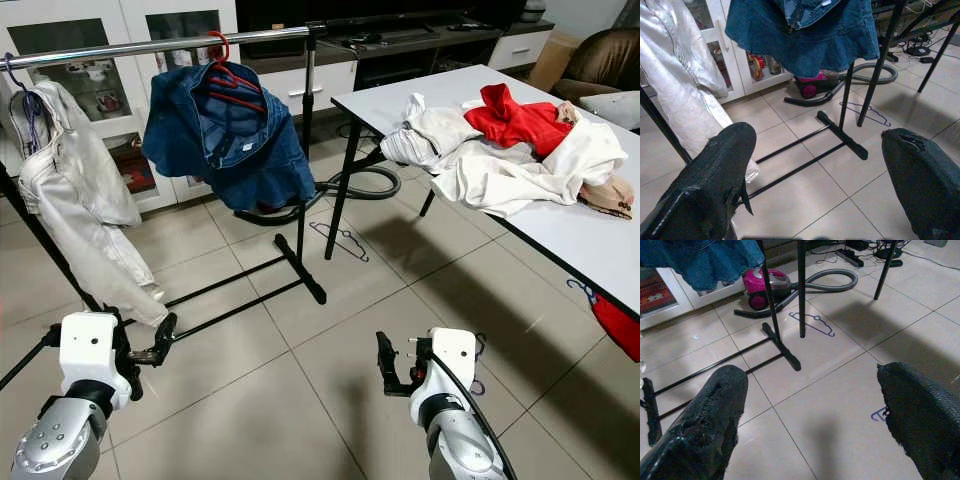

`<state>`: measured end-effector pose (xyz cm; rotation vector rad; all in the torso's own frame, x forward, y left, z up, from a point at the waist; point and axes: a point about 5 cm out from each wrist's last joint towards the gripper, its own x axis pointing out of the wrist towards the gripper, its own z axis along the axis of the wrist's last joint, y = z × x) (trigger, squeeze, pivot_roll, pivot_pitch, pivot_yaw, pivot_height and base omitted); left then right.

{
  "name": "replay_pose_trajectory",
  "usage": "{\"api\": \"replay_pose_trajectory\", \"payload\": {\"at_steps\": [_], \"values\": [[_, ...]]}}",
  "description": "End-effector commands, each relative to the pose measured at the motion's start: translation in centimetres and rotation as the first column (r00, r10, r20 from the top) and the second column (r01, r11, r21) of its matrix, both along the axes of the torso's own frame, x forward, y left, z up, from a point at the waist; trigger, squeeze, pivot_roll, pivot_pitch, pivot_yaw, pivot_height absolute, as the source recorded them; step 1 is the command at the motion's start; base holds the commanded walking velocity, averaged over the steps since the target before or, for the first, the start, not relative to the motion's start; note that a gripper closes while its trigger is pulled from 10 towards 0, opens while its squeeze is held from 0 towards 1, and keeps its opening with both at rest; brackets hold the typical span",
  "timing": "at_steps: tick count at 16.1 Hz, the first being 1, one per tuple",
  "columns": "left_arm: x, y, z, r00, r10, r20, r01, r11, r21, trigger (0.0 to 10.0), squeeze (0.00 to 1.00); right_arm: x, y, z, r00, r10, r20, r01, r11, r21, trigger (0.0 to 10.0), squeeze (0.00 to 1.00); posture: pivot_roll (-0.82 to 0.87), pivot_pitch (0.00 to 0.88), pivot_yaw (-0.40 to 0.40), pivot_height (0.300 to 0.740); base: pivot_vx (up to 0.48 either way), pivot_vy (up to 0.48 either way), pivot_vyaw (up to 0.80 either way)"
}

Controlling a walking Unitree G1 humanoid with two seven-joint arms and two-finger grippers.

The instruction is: Hang hanger

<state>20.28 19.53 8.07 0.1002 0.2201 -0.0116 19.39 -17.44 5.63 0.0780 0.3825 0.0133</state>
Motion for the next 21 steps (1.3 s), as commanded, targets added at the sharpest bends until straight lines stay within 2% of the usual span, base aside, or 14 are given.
{"api": "replay_pose_trajectory", "payload": {"at_steps": [1,17,18,20,21], "values": [[4.3,-1.3,6.7,0.988,0.070,0.139,-0.070,0.998,-0.007,10.0,0.00,3.6,-1.8,7.6,0.963,-0.081,0.255,0.083,0.997,0.003,10.0,0.00,-0.06,0.000,0.004,0.740,0.000,0.000,0.00],[4.4,-1.4,6.8,0.987,0.066,0.143,-0.067,0.998,-0.001,10.0,0.00,3.7,-1.8,7.6,0.964,-0.081,0.252,0.083,0.997,0.003,10.0,0.00,-0.06,0.000,0.004,0.740,0.000,0.000,0.00],[5.0,-1.6,6.9,0.989,0.036,0.140,-0.036,0.999,-0.003,10.0,1.00,3.6,-1.8,7.5,0.960,-0.118,0.254,0.109,0.993,0.052,10.0,1.00,-0.08,0.000,0.030,0.740,0.000,0.000,0.00],[5.3,-1.6,7.1,0.988,0.016,0.152,-0.016,1.000,0.000,10.0,1.00,3.5,-1.7,7.7,0.950,-0.116,0.291,0.105,0.993,0.052,10.0,1.00,-0.08,0.000,0.041,0.740,0.000,0.000,0.00],[5.4,-1.6,7.4,0.985,0.004,0.172,-0.010,0.999,0.033,10.0,1.00,3.5,-1.6,7.8,0.949,-0.103,0.298,0.094,0.995,0.044,10.0,1.00,-0.08,0.000,0.045,0.740,0.000,0.000,0.00]]}}
